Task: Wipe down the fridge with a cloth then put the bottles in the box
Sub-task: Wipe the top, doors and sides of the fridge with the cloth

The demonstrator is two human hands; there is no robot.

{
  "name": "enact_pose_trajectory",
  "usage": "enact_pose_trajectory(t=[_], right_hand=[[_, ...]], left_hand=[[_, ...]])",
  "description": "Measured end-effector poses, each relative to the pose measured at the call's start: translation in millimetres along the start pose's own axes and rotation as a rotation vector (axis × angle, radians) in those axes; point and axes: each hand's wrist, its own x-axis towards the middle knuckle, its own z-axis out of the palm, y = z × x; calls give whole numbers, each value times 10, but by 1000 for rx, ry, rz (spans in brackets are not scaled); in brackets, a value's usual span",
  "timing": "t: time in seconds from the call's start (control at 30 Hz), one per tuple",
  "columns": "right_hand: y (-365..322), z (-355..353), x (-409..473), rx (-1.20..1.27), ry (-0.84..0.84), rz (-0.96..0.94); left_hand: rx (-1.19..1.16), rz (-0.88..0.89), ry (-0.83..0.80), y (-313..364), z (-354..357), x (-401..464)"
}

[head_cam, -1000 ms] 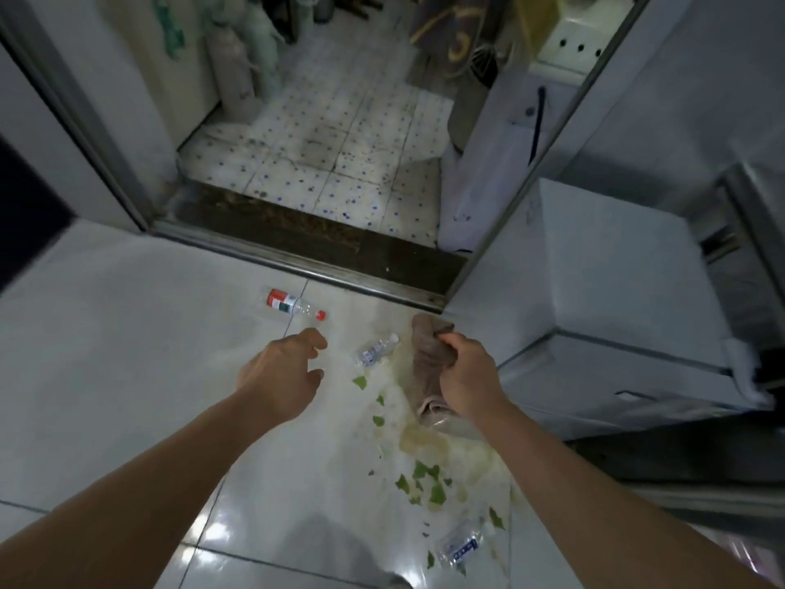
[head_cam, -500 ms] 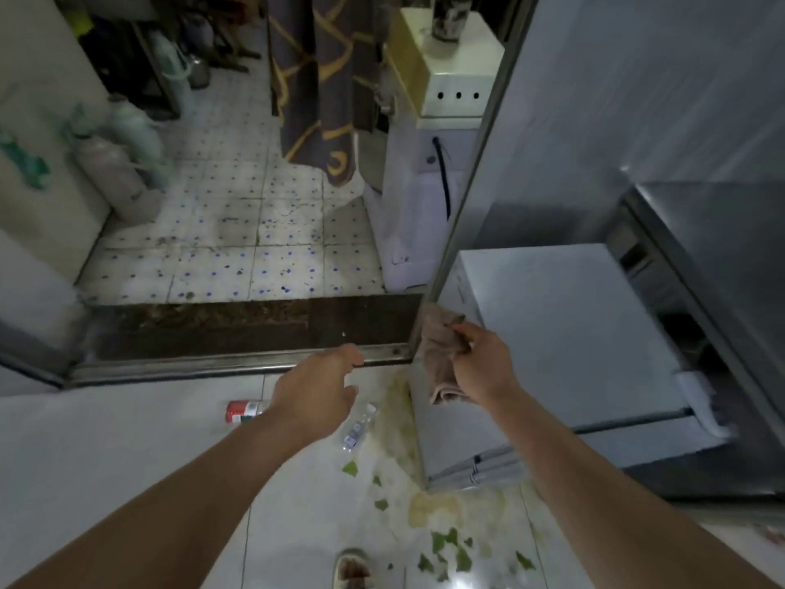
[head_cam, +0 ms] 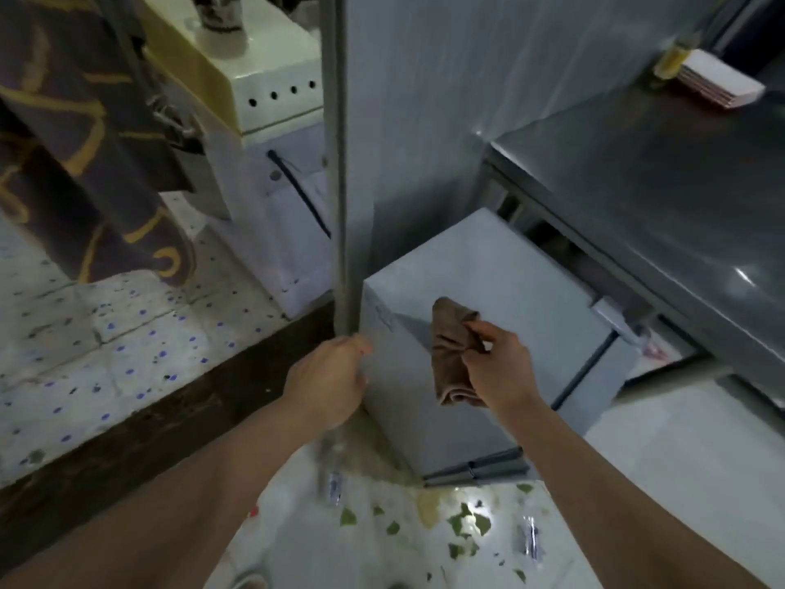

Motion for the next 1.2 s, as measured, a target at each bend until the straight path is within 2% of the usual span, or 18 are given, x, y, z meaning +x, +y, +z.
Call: enact_pose_trajectory(t=[0.23, 0.5, 0.63, 0.77, 0.9, 1.07, 1.2], right_hand=[[266, -13, -620, 27, 372, 294], [622, 33, -1158, -86, 549, 347], [805, 111, -1160, -188, 570, 240], [1074, 347, -1000, -429, 517, -53], [1452, 575, -917, -557, 664, -181], [1728, 809, -827, -677, 862, -291], [1819, 907, -673, -659, 1032, -384]], left_hand=[[104, 303, -133, -117, 82, 197], [207, 459, -152, -35, 252, 309], [252, 508, -91, 57, 416, 407], [350, 612, 36, 99, 637, 614], [390, 688, 185, -30, 907, 741], [257, 786, 413, -188, 1169, 882], [144, 882, 573, -291, 1378, 1045]])
